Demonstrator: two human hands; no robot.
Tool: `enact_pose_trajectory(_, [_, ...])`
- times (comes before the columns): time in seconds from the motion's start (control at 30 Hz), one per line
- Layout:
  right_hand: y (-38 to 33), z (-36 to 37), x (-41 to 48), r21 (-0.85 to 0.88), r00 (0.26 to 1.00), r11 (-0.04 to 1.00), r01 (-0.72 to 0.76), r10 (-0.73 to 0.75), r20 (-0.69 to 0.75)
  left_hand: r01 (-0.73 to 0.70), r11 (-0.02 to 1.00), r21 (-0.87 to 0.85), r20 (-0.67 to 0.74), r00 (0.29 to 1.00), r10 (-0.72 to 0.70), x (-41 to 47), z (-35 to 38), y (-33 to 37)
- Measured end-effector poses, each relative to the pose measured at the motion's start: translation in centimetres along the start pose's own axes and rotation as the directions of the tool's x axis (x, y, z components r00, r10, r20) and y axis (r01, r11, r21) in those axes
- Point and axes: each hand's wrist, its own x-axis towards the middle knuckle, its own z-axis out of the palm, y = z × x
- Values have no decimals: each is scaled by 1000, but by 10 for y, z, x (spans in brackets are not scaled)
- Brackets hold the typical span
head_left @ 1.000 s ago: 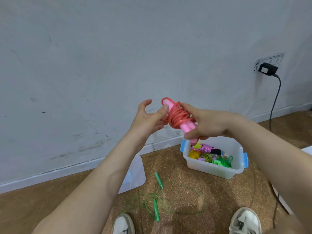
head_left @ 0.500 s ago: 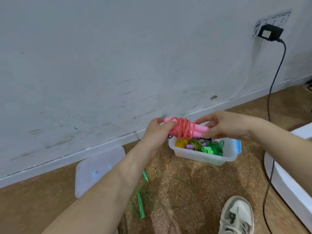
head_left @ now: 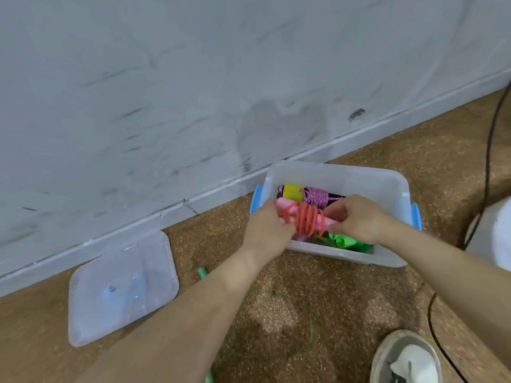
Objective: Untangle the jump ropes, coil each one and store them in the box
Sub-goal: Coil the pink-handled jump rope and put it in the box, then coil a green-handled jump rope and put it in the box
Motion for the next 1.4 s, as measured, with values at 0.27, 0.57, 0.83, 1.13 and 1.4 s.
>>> enact_pose_trajectory(0.27, [10, 31, 8, -301, 986, 954, 0, -50, -159, -183, 741, 647, -27, 965, 261, 16, 17, -4])
enact_pose_trajectory(0.57, [19, 48, 30, -202, 915, 966, -163, 71, -398, -526, 590, 612, 329, 848, 415, 13, 30, -26])
enact_pose_trajectory(0.83, [-21, 31, 23, -240, 921, 952, -190, 89, -379, -468, 812, 349, 443, 846, 297, 3, 7, -13])
enact_pose_trajectory(1.13, [-106, 129, -20, -6, 952, 952, 306, -305, 25, 214, 942, -259, -187, 946, -266, -75, -61, -150])
enact_pose_trajectory(1.4, [-73, 249, -29, -400, 813, 829, 390, -105, 573, 181, 909, 376, 184, 947, -265, -137, 4, -249])
